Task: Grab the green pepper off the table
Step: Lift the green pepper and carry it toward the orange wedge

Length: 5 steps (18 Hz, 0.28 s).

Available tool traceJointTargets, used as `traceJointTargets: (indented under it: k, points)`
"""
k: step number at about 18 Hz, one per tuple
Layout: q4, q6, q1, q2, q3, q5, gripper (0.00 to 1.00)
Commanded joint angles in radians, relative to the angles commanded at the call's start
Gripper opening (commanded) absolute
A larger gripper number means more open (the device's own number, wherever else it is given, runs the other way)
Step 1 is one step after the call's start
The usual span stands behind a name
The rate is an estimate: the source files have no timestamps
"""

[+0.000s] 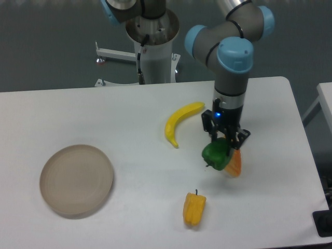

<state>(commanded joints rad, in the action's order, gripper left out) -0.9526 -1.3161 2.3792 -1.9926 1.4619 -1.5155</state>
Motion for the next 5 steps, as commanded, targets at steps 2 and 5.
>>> traceJointTargets:
  k: [2, 5]
  points:
    - [0.000, 0.000, -0.002, -0.003, -0.005, 0.000, 0.29]
    - [0.000, 0.002, -0.003, -0.009, -0.006, 0.000, 0.29]
